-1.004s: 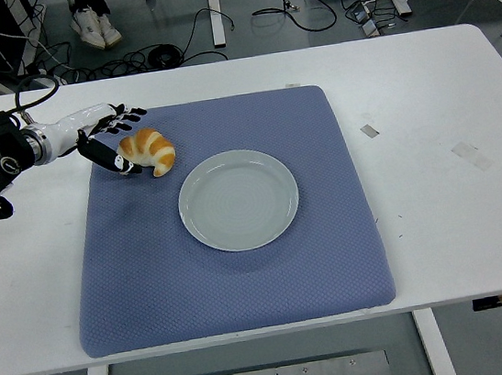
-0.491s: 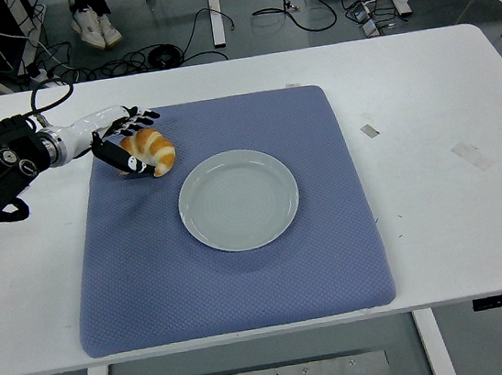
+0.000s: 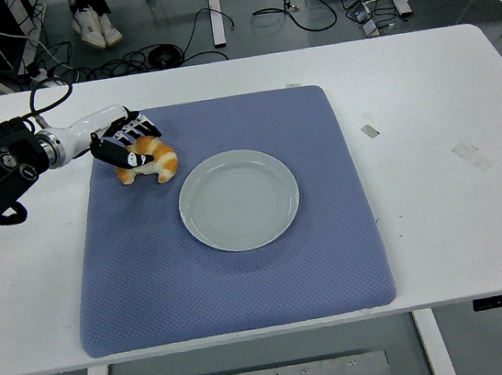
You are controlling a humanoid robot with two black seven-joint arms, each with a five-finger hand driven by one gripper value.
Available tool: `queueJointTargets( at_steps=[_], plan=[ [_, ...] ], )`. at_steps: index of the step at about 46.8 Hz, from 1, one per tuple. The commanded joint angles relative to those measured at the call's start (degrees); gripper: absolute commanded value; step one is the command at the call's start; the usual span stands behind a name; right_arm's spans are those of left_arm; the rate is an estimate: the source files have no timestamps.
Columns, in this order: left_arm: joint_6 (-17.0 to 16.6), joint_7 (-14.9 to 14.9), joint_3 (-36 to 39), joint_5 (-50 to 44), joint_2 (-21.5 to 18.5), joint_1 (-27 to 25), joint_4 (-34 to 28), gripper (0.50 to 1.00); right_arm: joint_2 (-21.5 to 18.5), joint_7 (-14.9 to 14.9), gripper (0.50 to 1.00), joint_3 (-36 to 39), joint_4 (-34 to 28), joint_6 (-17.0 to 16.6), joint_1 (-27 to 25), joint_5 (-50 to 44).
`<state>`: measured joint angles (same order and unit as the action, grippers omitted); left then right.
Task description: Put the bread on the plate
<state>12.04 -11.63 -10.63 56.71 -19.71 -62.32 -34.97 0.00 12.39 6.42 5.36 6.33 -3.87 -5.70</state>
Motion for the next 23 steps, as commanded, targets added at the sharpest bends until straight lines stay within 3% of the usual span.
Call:
queueJointTargets(
  at_steps=[1, 17, 23],
  plan=[
    [0.0, -0.1, 0.0, 0.1, -0.1, -0.2, 0.0, 0.5, 0.0, 0.0, 1.0, 0.0, 0.0, 0.0, 0.0, 0.0],
    [-0.2, -0.2, -0.3, -1.8, -0.4, -3.2, -0.5, 0.5, 0.0, 0.0, 1.0, 0.0, 0.0, 0.0, 0.0, 0.0],
    [-2.2, 0.7, -0.3, -4.7, 0.1, -3.7, -0.8, 0.5, 0.0, 0.0, 1.0, 0.0, 0.0, 0.0, 0.0, 0.0]
  ],
)
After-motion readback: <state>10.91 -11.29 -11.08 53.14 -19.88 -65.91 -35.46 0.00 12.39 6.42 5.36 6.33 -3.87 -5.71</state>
